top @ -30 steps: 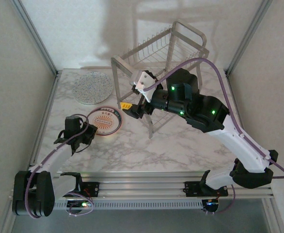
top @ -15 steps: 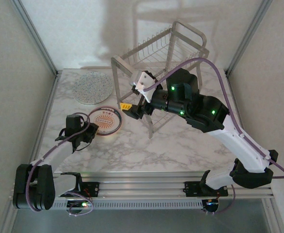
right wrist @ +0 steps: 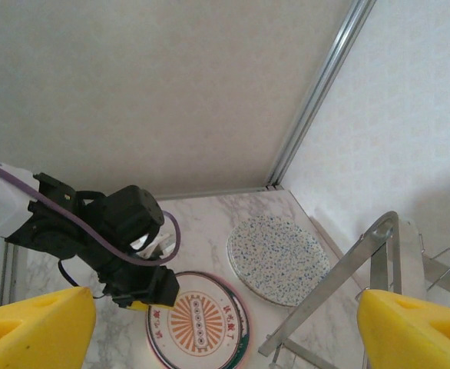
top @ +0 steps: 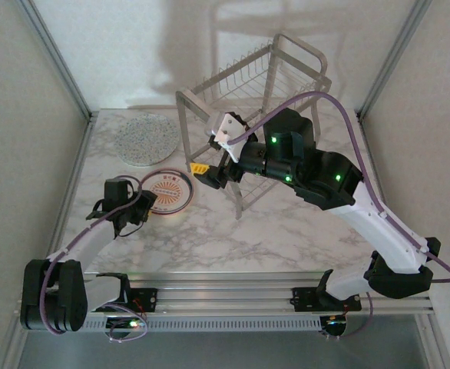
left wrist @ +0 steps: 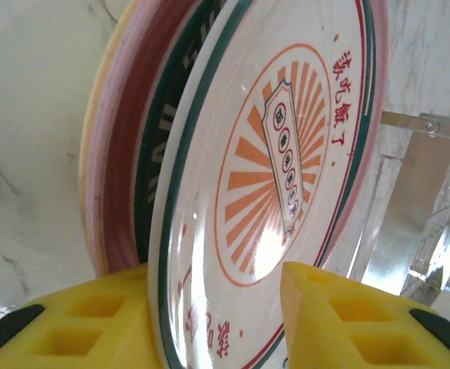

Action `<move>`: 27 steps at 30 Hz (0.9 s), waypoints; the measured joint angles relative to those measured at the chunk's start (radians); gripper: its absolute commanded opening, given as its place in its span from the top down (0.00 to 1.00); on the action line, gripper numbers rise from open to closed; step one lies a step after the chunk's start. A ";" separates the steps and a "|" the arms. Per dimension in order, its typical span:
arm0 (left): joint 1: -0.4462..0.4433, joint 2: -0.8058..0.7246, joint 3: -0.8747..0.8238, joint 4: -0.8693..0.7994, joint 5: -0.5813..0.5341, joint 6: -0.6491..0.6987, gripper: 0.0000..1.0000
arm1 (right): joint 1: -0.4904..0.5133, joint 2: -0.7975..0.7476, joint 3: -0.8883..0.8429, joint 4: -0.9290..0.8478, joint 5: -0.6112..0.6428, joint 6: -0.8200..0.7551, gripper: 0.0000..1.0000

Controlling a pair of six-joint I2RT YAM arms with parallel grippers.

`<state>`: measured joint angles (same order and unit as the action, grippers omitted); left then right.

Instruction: Unload the plates from the dish rack

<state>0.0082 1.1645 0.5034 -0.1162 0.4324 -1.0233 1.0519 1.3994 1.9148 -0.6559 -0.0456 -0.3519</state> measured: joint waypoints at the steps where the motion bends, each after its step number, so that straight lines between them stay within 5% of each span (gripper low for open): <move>1: 0.000 0.003 0.010 -0.011 -0.005 0.002 0.58 | 0.000 0.000 0.000 0.000 0.000 0.000 0.11; 14: 0.000 0.029 0.066 -0.109 -0.062 0.029 0.56 | 0.000 0.007 0.001 0.000 0.001 -0.001 0.11; 27: 0.000 -0.048 0.156 -0.262 -0.174 0.043 0.23 | 0.001 -0.015 -0.030 0.064 0.117 -0.005 0.10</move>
<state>0.0082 1.1168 0.6598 -0.3782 0.2581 -0.9798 1.0527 1.3846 1.8847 -0.5915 0.0711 -0.3569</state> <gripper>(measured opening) 0.734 0.890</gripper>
